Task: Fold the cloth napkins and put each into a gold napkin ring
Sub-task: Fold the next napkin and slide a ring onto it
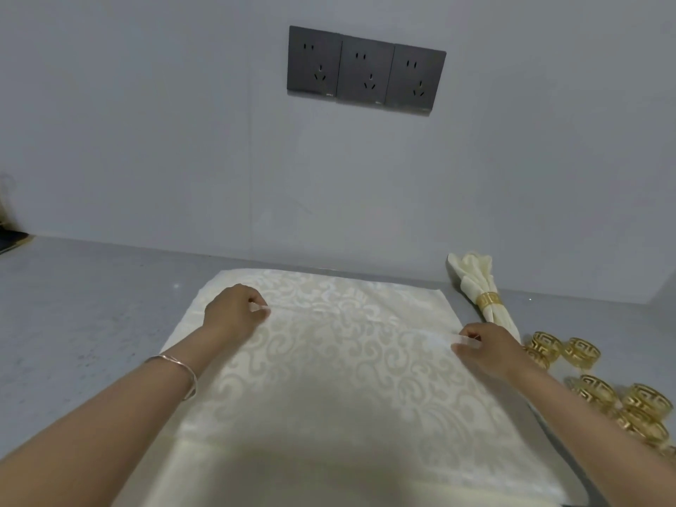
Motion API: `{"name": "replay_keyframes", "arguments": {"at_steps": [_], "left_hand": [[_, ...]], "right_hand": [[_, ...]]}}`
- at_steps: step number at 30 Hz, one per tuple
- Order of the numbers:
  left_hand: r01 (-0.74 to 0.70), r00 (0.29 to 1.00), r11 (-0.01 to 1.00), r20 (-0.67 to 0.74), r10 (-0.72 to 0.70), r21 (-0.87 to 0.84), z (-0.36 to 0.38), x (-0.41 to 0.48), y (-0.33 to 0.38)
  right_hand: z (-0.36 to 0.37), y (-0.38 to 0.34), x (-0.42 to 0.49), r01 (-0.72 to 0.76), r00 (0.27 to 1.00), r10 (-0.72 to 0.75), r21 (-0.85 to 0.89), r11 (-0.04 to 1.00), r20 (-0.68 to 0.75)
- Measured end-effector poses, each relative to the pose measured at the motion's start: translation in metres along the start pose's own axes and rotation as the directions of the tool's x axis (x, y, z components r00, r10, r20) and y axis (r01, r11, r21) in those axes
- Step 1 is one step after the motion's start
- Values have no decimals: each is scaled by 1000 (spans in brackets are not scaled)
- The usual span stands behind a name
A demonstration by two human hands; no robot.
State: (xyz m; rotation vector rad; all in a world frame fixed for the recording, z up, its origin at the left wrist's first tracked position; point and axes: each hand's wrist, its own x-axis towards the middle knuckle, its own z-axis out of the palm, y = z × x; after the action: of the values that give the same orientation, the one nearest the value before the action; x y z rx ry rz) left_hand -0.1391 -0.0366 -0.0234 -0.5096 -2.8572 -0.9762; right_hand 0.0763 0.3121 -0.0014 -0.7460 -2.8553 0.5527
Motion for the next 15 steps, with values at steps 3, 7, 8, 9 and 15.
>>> {"name": "replay_keyframes", "arguments": {"at_steps": [3,7,8,9,15], "left_hand": [[11,999,1000,-36,-10,29,7,10,0],[24,997,999,-75,-22,29,15,14,-2],[27,996,999,-81,-25,22,16,15,-2],[24,996,999,-90,-22,22,18,15,-2],[-97,974,940,-162,157,328,20,-2,10]], "right_hand": [[5,3,11,-16,1000,16,-11,1000,-19],[11,4,18,-42,998,41,-17,999,-39],[12,3,19,-54,997,53,-18,998,-51],[14,2,19,-57,996,55,-19,998,-64],[22,-20,-4,-11,961,-37,-175,984,-273]]}}
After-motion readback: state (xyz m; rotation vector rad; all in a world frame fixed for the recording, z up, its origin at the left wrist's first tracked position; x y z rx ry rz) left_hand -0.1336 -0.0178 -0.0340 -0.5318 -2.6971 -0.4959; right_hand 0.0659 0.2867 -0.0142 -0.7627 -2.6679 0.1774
